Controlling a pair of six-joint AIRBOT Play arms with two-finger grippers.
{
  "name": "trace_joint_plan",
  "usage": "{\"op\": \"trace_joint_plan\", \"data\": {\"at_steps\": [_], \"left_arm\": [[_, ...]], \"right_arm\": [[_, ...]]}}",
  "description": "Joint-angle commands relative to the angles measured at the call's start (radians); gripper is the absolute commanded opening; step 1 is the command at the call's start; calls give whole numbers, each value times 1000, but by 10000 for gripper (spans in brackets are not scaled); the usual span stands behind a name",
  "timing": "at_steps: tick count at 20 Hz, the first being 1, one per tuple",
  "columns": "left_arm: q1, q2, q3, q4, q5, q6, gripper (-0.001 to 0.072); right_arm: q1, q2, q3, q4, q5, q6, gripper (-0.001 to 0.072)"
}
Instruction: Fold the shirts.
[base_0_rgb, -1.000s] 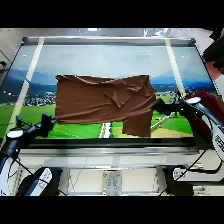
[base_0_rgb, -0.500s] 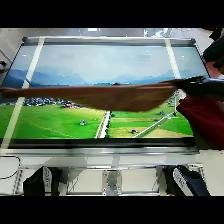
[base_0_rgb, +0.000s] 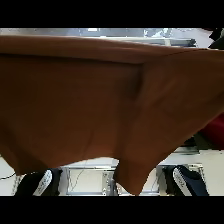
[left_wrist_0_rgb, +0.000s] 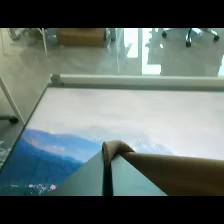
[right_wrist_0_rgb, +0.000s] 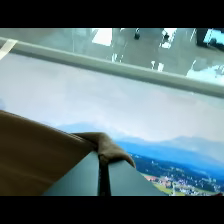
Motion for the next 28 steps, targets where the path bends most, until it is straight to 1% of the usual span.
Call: {"op": "trace_joint_plan", "data": {"at_steps": [1, 5, 8, 9, 12, 13, 15, 16, 18, 20, 21, 23, 24, 26, 28], "left_arm": [[-121, -245, 51, 126, -80, -31, 9], [-117, -557, 51, 126, -80, -42, 9], [-117, -773, 51, 126, -48, -42, 9], [-117, -837, 51, 126, -11, -43, 9], [-124, -972, 51, 126, 173, -136, 9], [-132, -999, 51, 122, 232, -150, 9], [-157, -1036, 51, 123, 312, -149, 9], [-171, -1044, 51, 123, 341, -146, 9], [-189, -1048, 51, 123, 373, -146, 10], [-196, -1050, 51, 122, 367, -146, 10], [-196, -1053, 51, 122, 347, -147, 10], [-194, -1063, 50, 123, 280, -182, 10], [-193, -1065, 42, 123, 252, -183, 9], [-193, -1065, 7, 126, 212, -183, 10], [-193, -1065, -40, 126, 166, -173, 10]], "right_arm": [[0, -217, 27, -1, 102, 5, 13], [0, -544, 27, 158, 86, -14, 14], [6, -777, 27, 185, -23, -13, 14], [14, -840, 27, 183, -77, -13, 14], [54, -999, 27, 181, -302, -13, 14], [71, -1037, 27, 179, -380, -13, 14], [97, -1094, 27, 164, -487, -12, 14], [104, -1112, 27, 153, -511, -12, 14], [110, -1132, 27, 134, -506, -4, 14], [117, -1136, 27, 97, -457, 8, 14], [122, -1136, 27, 41, -425, 21, 14], [150, -1136, 20, -146, -372, 110, 14], [166, -1132, 1, -214, -351, 131, 14], [192, -1132, -59, -238, -339, 130, 13], [211, -1133, -134, -236, -374, 130, 14]]}}
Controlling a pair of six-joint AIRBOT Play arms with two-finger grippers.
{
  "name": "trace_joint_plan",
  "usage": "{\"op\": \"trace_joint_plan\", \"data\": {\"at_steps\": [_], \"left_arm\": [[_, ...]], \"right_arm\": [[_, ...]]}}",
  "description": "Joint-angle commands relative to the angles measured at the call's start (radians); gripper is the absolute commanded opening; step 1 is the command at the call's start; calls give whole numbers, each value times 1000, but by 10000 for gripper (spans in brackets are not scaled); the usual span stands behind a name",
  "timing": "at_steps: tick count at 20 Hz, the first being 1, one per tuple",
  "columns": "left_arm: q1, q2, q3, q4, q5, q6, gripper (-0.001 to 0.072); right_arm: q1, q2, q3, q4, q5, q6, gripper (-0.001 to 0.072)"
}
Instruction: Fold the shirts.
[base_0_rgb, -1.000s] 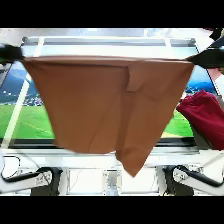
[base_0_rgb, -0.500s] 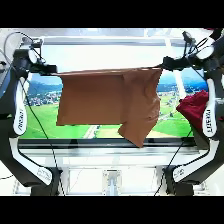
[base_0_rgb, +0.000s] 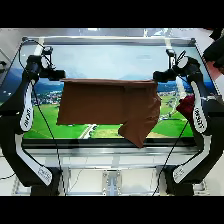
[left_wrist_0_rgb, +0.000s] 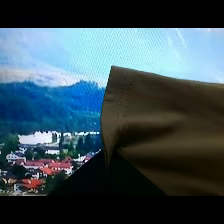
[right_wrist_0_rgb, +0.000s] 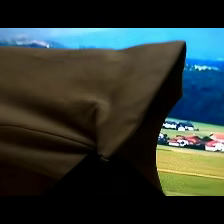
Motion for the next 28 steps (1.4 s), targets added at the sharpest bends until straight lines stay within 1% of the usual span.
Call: {"op": "trace_joint_plan", "data": {"at_steps": [1, 4, 7, 9, 10, 11, 12, 13, 14, 16, 18, 20, 21, 22, 23, 24, 25, 26, 27, 28], "left_arm": [[-1, -4, -66, 1, -78, 6, 10], [-1, -11, -90, 0, -74, 6, 10], [-2, -27, -90, -11, -74, 5, 9], [-2, -37, -90, -52, -80, 5, 9], [-2, -38, -90, -84, -82, 5, 36], [-2, -36, -90, -120, -82, 5, 193], [-2, -31, -90, -149, -82, 5, 406], [-2, -14, -90, -165, -81, 5, 467], [-2, 14, -90, -164, -82, 6, 467], [9, 129, -90, -141, -90, 6, 466], [34, 269, -100, -34, -126, 6, 466], [85, 425, -215, 55, -131, 5, 467], [132, 520, -344, 60, -125, 4, 466], [190, 620, -514, 60, -100, -19, 466], [246, 714, -690, 60, -56, -73, 466], [305, 817, -880, 42, 1, -155, 466], [353, 909, -1040, -1, 50, -232, 466], [398, 1002, -1186, -74, 97, -295, 466], [434, 1075, -1291, -167, 119, -315, 466], [466, 1132, -1366, -283, 112, -309, 466]], "right_arm": [[35, -2, -109, -74, -16, 25, 14], [37, -4, -160, -51, -41, 25, 14], [37, -11, -161, -48, -23, 25, 15], [37, -11, -161, -42, -2, 26, 19], [37, -10, -159, -30, 16, 26, 60], [37, -5, -154, -16, 46, 26, 194], [37, 7, -146, -6, 82, 25, 365], [37, 29, -130, -8, 129, 23, 408], [36, 61, -110, -22, 179, 17, 408], [27, 171, -55, -126, 305, -13, 407], [-14, 317, -44, -211, 385, -34, 408], [-100, 468, -98, -203, 421, -48, 407], [-148, 549, -173, -182, 414, -50, 407], [-204, 647, -303, -141, 393, -50, 407], [-252, 742, -455, -92, 365, -50, 407], [-297, 848, -645, -24, 309, -48, 407], [-327, 949, -840, 56, 222, -45, 407], [-344, 1027, -996, 131, 132, -34, 409], [-359, 1089, -1123, 213, 46, 3, 413], [-372, 1123, -1202, 301, 5, 33, 459]]}}
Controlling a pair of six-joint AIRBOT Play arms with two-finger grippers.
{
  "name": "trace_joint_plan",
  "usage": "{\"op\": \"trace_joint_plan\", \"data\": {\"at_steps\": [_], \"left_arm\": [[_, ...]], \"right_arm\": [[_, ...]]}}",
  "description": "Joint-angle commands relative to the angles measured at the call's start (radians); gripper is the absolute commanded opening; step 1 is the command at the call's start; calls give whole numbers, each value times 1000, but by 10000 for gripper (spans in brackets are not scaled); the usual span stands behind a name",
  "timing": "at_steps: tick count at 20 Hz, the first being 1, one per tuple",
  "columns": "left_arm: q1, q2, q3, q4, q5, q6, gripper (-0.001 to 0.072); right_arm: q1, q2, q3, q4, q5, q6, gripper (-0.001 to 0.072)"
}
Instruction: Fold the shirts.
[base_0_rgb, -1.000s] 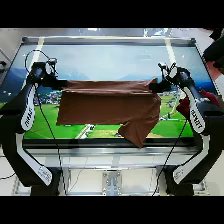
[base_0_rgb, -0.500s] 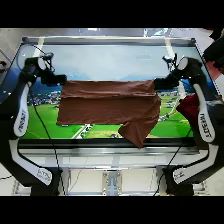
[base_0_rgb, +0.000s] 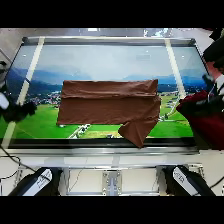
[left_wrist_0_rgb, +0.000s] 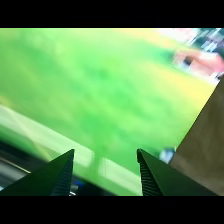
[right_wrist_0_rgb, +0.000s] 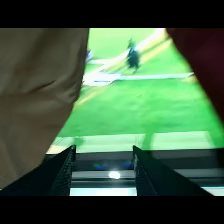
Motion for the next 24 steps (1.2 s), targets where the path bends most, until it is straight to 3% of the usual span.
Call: {"op": "trace_joint_plan", "data": {"at_steps": [1, 5, 7, 12, 21, 22, 24], "left_arm": [[140, 257, -380, -335, 68, -70, 466], [196, 238, -480, -676, 103, 98, 466], [196, 165, -481, -781, 142, 161, 466], [196, -23, -481, -1104, 256, 422, 466], [119, -176, -477, -1169, 402, 461, 463], [96, -177, -474, -1184, 427, 460, 408], [68, -178, -474, -1196, 474, 461, 57]], "right_arm": [[-76, 197, -376, 314, -182, 53, 509], [-76, 186, -384, 410, -124, 1, 507], [-76, 186, -384, 422, -124, -1, 507], [-76, 187, -384, 449, -112, -5, 505], [-76, 190, -384, 464, -106, -5, 504], [-76, 189, -384, 455, -107, -5, 504], [-76, 189, -384, 426, -117, -5, 504]]}}
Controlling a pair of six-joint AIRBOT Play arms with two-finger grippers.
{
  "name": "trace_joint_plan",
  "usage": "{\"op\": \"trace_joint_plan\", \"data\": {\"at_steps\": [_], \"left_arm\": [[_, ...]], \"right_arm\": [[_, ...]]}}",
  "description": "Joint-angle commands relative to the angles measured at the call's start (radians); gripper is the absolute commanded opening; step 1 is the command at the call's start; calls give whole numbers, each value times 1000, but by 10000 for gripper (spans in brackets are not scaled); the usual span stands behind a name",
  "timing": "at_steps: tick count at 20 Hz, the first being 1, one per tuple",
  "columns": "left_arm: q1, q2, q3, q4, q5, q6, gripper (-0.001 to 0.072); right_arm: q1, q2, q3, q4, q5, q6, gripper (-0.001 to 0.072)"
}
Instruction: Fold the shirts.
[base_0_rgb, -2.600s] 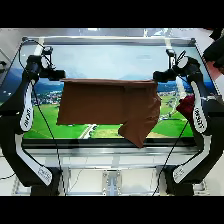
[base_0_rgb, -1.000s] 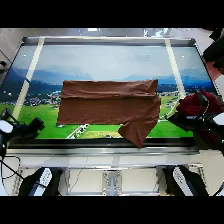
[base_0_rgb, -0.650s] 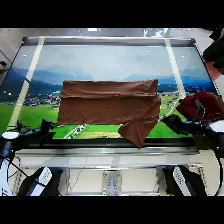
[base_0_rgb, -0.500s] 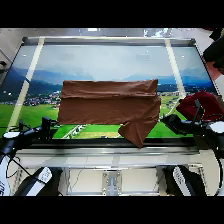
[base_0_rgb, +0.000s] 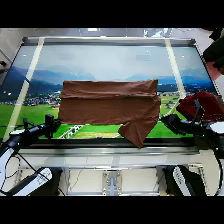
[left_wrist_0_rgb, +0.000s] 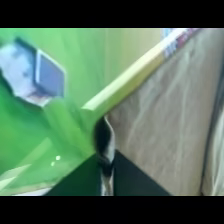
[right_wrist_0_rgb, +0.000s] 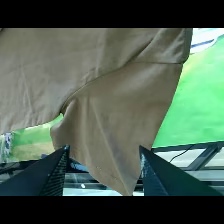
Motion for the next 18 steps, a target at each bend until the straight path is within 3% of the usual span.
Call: {"op": "trace_joint_plan", "data": {"at_steps": [1, 5, 7, 13, 16, 18], "left_arm": [[-49, -14, 3, -40, 90, 11, 38], [-52, -14, 3, -40, 93, 20, 10], [-52, -14, 3, -40, 92, 20, 10], [-52, -14, 3, -40, 73, 20, 10], [-52, -14, 3, -40, 73, 20, 10], [-52, -14, 3, -40, 73, 20, 10]], "right_arm": [[0, 1, -1, -34, -22, 2, 502], [53, -3, -59, -104, 6, 149, 477], [101, -6, -171, -35, -92, 185, 475], [219, -192, -275, 97, -361, 172, 475], [301, -311, -258, 216, -428, 73, 475], [352, -375, -233, 241, -454, 66, 475]]}}
